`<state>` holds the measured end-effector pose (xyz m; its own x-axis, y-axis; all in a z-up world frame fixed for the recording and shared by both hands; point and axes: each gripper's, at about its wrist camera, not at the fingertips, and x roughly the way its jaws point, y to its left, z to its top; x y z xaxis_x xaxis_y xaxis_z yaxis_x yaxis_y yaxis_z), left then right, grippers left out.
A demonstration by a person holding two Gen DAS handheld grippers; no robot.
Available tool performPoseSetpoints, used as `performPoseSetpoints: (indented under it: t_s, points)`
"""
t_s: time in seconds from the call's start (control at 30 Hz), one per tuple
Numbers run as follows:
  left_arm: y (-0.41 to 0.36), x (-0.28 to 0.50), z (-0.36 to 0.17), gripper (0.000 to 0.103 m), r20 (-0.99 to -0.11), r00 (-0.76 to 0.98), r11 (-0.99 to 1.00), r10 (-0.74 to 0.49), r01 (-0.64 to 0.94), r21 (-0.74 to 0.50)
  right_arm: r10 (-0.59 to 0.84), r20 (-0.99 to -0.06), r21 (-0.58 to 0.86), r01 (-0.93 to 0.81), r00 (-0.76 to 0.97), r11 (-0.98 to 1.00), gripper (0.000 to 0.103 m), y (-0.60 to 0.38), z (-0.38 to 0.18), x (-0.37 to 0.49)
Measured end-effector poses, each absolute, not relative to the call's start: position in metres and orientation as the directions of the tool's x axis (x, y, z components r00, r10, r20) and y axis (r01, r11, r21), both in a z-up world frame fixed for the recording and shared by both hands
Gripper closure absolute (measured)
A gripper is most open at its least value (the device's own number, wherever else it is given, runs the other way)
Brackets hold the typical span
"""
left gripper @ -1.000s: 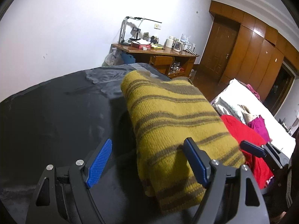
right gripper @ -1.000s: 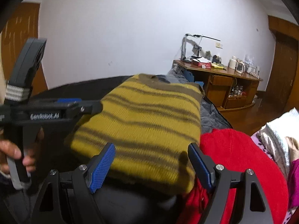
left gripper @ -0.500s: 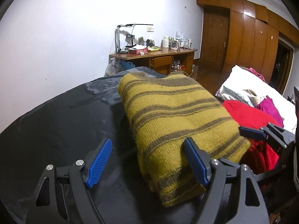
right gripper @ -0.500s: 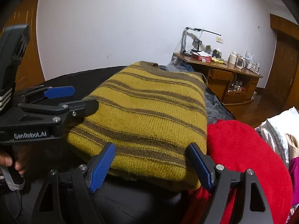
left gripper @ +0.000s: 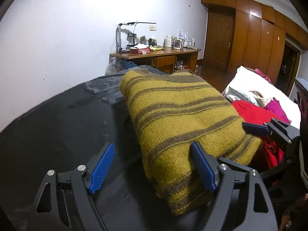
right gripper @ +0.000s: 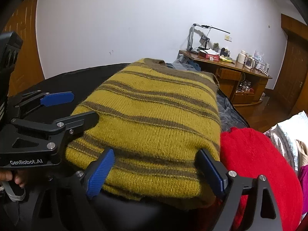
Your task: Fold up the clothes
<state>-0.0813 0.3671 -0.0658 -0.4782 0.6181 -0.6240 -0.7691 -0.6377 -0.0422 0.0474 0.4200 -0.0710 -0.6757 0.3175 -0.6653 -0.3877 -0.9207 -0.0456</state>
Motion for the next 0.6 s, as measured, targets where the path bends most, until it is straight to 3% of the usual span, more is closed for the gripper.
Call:
performPoseSetpoints:
  t_s: [0.4,0.6]
  points:
    - [0.353,-0.087,-0.048,0.016,-0.604,-0.451,-0.649,0.657,-0.747,-0.147,0.333,-0.673,-0.032,-0.424,-0.660,-0.905,0.012,0.426,-0.070,0.053]
    - [0.360,-0.089,-0.052,0.017,-0.620,-0.496,-0.678,0.608,-0.730,-0.081,0.349,-0.675,-0.017,-0.459,-0.650,-0.888,0.012,0.430,-0.069,0.061]
